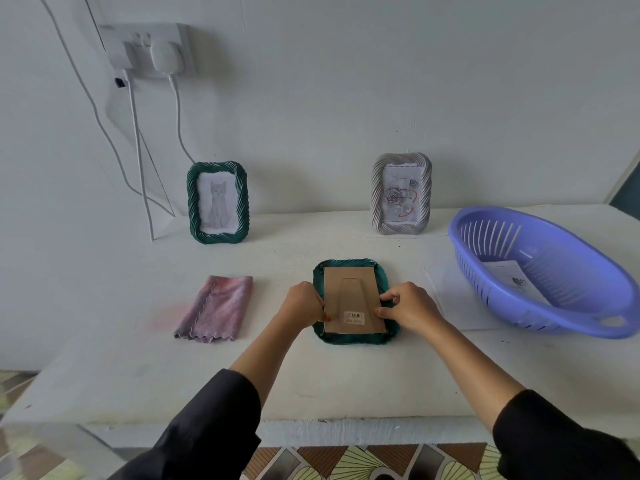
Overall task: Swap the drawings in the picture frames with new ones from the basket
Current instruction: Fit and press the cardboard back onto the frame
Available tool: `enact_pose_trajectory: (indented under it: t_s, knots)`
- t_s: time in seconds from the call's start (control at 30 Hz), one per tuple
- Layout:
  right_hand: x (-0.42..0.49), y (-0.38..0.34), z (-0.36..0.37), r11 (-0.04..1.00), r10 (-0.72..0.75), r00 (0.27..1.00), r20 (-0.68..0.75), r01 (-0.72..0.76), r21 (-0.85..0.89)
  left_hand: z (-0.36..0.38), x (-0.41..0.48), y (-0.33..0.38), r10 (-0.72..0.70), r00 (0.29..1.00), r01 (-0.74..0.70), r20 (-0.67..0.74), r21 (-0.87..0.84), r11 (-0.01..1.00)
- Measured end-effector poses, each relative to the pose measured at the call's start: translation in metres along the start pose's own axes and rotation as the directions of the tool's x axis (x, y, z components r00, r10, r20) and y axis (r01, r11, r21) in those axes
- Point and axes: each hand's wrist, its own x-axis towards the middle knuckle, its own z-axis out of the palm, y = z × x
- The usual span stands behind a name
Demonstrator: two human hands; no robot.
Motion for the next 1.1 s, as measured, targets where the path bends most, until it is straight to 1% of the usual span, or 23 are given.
enact_pose_trajectory:
  t_s: [0.07, 0.1, 0.13, 0.17, 0.27, 0.37, 0.47, 0.57, 0.77, 0.9, 1.1]
  knots:
    - [-0.008, -0.002, 0.000, 0.997, -0.067, 0.994, -0.082, 0.064, -0.038, 0.001, -0.003, -0.001, 0.077, 0.995, -0.072, -0.057, 0.088, 0.994]
    - [-0.013, -0.004, 0.001, 0.993, -0.114, 0.988, -0.102, 0.110, -0.043, 0.002, -0.005, -0.001, 0.124, 0.988, -0.114, -0.087, 0.112, 0.987]
    - [-0.017, -0.004, 0.000, 0.987, -0.156, 0.983, -0.093, 0.152, -0.045, 0.002, -0.007, -0.002, 0.163, 0.983, -0.153, -0.086, 0.112, 0.982]
    - [-0.020, -0.005, -0.001, 0.981, -0.191, 0.979, -0.064, 0.189, -0.047, 0.002, -0.010, -0.002, 0.205, 0.976, -0.197, -0.069, 0.109, 0.974]
    - [-0.026, -0.002, -0.010, 0.963, -0.260, 0.963, 0.068, 0.264, -0.060, 0.000, -0.015, -0.005, 0.271, 0.963, -0.270, 0.002, 0.097, 0.958]
    - [-0.027, 0.002, -0.016, 0.942, -0.301, 0.938, 0.171, 0.320, -0.102, -0.005, -0.016, -0.008, 0.317, 0.946, -0.323, 0.063, 0.137, 0.937]
    - [-0.024, 0.003, -0.016, 0.921, -0.324, 0.924, 0.202, 0.357, -0.156, -0.007, -0.014, -0.007, 0.327, 0.938, -0.345, 0.117, 0.211, 0.914]
    - [-0.022, 0.001, -0.018, 0.902, -0.333, 0.913, 0.236, 0.382, -0.202, -0.008, -0.013, -0.005, 0.334, 0.931, -0.361, 0.144, 0.249, 0.899]
    - [-0.023, -0.005, -0.026, 0.842, -0.339, 0.882, 0.326, 0.439, -0.313, -0.014, -0.011, -0.005, 0.334, 0.921, -0.380, 0.200, 0.276, 0.883]
    - [-0.024, -0.009, -0.029, 0.822, -0.342, 0.871, 0.353, 0.459, -0.337, -0.014, -0.011, -0.005, 0.329, 0.920, -0.381, 0.212, 0.290, 0.878]
    - [-0.021, -0.009, -0.029, 0.836, -0.330, 0.879, 0.345, 0.442, -0.325, -0.012, -0.008, -0.005, 0.314, 0.929, -0.361, 0.199, 0.286, 0.888]
